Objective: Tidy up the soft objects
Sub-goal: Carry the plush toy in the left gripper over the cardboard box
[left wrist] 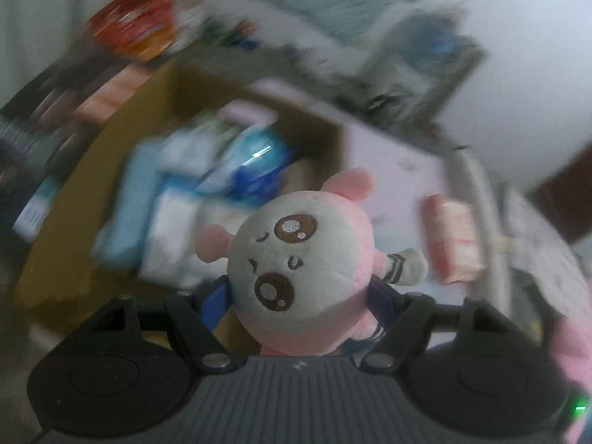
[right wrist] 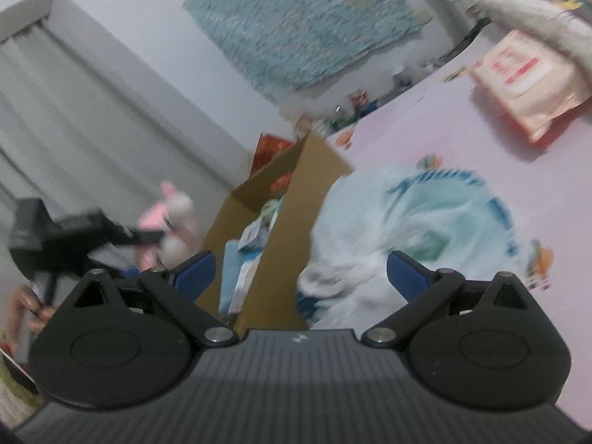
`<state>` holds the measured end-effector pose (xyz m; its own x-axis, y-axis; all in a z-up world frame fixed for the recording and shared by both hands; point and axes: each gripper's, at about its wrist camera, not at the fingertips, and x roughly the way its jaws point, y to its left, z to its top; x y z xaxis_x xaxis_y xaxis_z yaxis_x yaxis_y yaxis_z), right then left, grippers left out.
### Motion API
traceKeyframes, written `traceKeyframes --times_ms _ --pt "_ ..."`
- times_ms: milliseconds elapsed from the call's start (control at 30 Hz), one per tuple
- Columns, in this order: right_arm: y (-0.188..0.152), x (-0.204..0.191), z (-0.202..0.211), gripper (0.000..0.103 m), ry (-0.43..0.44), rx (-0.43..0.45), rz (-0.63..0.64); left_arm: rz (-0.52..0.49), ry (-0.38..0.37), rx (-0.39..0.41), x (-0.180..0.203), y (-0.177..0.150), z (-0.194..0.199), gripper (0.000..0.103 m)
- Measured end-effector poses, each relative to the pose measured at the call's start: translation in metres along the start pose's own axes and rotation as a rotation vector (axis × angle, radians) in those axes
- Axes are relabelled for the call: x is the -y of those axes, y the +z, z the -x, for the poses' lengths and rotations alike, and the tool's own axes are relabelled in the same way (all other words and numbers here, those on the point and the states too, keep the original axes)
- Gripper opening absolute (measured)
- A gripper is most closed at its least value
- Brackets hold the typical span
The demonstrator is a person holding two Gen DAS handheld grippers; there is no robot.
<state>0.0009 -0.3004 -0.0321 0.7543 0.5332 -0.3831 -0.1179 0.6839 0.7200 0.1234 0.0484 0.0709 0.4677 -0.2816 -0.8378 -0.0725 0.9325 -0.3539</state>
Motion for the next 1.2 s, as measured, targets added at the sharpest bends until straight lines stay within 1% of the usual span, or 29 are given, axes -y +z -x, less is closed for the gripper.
traceKeyframes --times_ms 67,133,200,300,367,433,467,533,633,733,767,833,867,900,967,1000,1033,1100,1200 --pt "-0.005 -0.009 -0.007 0.100 0.008 -0.027 0.006 0.060 0.059 -0.047 -0.020 -0.006 -0.015 0.078" --pt "-0.010 -0.017 -0.011 0.100 0.011 -0.044 0.015 0.104 0.095 -0.067 -0.039 -0.010 -0.025 0.078" --pt "-0.014 -0.024 -0.013 0.100 0.009 -0.055 0.022 0.137 0.129 -0.076 -0.049 -0.011 -0.035 0.078" --pt "-0.019 -0.033 -0.013 0.100 -0.004 -0.072 0.034 0.140 0.161 -0.098 -0.055 -0.016 -0.046 0.079" --pt "-0.019 -0.033 -0.012 0.100 -0.015 -0.077 0.041 0.128 0.179 -0.098 -0.055 -0.019 -0.052 0.082" --pt "-0.018 -0.034 -0.012 0.100 -0.030 -0.080 0.042 0.124 0.181 -0.094 -0.056 -0.019 -0.056 0.089" --pt "-0.017 -0.033 -0.012 0.100 -0.035 -0.080 0.045 0.124 0.183 -0.088 -0.057 -0.022 -0.055 0.089" --pt "-0.015 -0.032 -0.011 0.100 -0.045 -0.083 0.053 0.129 0.178 -0.071 -0.061 -0.024 -0.051 0.090" --pt "-0.012 -0.037 -0.011 0.100 -0.051 -0.089 0.076 0.152 0.143 -0.049 -0.070 -0.028 -0.041 0.090" --pt "-0.005 -0.049 -0.012 0.100 -0.023 -0.095 0.101 0.150 0.094 0.037 -0.076 -0.029 -0.019 0.090" --pt "-0.001 -0.055 -0.013 0.100 -0.006 -0.100 0.109 0.140 0.084 0.085 -0.078 -0.030 -0.008 0.090" --pt "0.008 -0.077 -0.022 0.100 0.049 -0.132 0.144 0.129 0.077 0.170 -0.085 -0.032 0.009 0.094" --pt "0.012 -0.090 -0.030 0.100 0.080 -0.162 0.167 0.127 0.076 0.210 -0.089 -0.033 0.018 0.095" --pt "0.015 -0.104 -0.040 0.101 0.114 -0.210 0.192 0.124 0.085 0.254 -0.094 -0.035 0.027 0.095" --pt "0.018 -0.130 -0.069 0.101 0.181 -0.343 0.235 0.108 0.128 0.315 -0.103 -0.036 0.039 0.095" --pt "0.018 -0.143 -0.088 0.102 0.206 -0.419 0.249 0.097 0.157 0.335 -0.105 -0.036 0.044 0.096" --pt "0.017 -0.152 -0.105 0.102 0.212 -0.483 0.258 0.086 0.188 0.354 -0.109 -0.037 0.048 0.097" --pt "0.011 -0.168 -0.142 0.102 0.187 -0.607 0.286 0.083 0.226 0.383 -0.116 -0.039 0.054 0.098" --pt "-0.004 -0.187 -0.200 0.102 0.100 -0.761 0.373 0.073 0.234 0.376 -0.123 -0.038 0.058 0.099"
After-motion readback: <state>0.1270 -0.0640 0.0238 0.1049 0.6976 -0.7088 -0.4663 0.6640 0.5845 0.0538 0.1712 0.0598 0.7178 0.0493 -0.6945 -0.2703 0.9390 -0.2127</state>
